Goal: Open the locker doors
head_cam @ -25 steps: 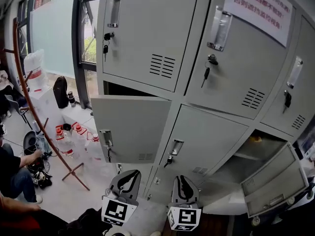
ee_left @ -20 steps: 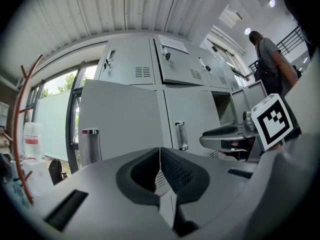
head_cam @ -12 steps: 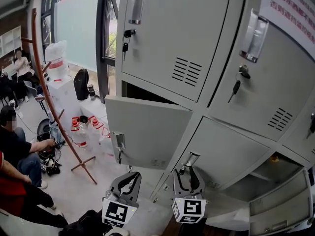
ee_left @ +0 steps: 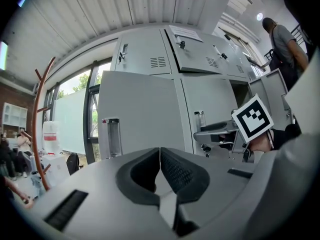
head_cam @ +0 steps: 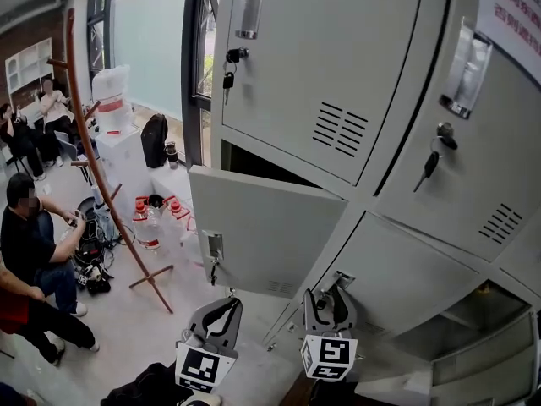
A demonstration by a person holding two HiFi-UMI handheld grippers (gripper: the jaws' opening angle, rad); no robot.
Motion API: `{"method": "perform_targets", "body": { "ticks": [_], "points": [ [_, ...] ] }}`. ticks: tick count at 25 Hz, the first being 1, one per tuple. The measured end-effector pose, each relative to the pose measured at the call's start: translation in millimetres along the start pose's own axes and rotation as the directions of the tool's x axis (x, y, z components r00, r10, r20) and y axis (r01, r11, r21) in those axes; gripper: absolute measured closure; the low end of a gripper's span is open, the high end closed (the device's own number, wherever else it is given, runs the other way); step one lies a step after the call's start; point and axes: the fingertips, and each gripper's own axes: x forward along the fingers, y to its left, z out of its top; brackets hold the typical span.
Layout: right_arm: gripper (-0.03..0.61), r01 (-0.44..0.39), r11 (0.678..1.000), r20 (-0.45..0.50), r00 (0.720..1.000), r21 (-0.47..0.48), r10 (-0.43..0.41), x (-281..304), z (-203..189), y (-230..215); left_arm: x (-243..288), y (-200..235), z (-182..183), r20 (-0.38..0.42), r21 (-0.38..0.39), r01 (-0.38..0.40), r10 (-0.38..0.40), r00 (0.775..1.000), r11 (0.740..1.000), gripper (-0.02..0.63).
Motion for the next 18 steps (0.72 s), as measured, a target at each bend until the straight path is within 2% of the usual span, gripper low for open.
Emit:
{"method": "perform_targets", "body": {
  "ticks": [10, 18],
  "points": [
    [0.345, 0.005, 1.000, -0.008, 1.000, 0.007, -0.005, 1.8, -1.5, 4.0, -1.7, 7.4, -2.2, 0.002, -0.005, 0.002, -0.002, 1.000, 1.000, 0.588],
    [0.350, 0.039, 0.999, -0.015, 0.999, 0.013, -0.039, -11.7, -0.9, 13.3, -9.0, 13.3, -4.6, 0.011, -0.012, 0.033, -0.033, 0.999, 0.999, 0.588]
  ]
}}
